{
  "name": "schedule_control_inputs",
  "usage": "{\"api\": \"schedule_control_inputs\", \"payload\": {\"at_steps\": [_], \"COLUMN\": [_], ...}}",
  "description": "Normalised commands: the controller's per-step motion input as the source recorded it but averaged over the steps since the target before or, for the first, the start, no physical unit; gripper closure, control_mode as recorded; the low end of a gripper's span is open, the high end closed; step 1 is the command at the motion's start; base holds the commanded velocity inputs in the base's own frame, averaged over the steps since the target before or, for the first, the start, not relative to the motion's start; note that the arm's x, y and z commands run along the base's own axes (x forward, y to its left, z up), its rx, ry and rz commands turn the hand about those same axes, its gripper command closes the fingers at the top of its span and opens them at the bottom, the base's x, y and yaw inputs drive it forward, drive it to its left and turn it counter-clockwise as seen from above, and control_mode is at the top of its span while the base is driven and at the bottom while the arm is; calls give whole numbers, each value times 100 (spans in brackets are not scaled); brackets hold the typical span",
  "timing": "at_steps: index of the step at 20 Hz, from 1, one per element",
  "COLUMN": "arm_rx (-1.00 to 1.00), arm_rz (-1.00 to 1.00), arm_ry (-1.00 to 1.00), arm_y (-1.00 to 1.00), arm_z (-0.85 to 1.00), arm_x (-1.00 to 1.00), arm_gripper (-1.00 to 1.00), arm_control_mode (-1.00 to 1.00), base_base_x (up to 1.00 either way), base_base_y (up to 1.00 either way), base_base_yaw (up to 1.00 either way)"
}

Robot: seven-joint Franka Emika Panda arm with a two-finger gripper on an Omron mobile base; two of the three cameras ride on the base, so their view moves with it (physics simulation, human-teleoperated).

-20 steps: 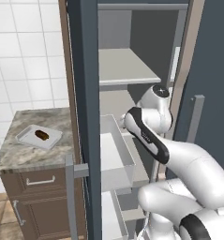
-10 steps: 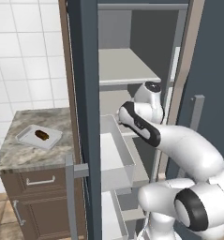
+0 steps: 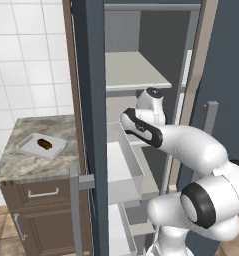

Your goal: Take the sweet potato and garlic out of the freezer and place them in the tupperware container on the counter. Then put the tupperware containing the vegetables back in the freezer.

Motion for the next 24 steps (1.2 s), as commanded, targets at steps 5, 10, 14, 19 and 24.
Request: {"api": "schedule_control_inputs", "payload": {"at_steps": [5, 10, 14, 19, 24], "arm_rx": [0, 0, 0, 0, 0], "arm_rz": [0, 0, 0, 0, 0], "arm_ry": [0, 0, 0, 0, 0], "arm_y": [18, 13, 17, 4, 0], "arm_z": [-25, -6, -6, -13, -14], "arm_x": [17, 25, 34, 31, 32], "arm_gripper": [-100, -100, -100, -100, -100], "arm_control_mode": [-100, -100, -100, -100, -100], "base_base_x": [0, 0, 0, 0, 0], "base_base_y": [0, 0, 0, 0, 0], "base_base_yaw": [0, 0, 0, 0, 0]}}
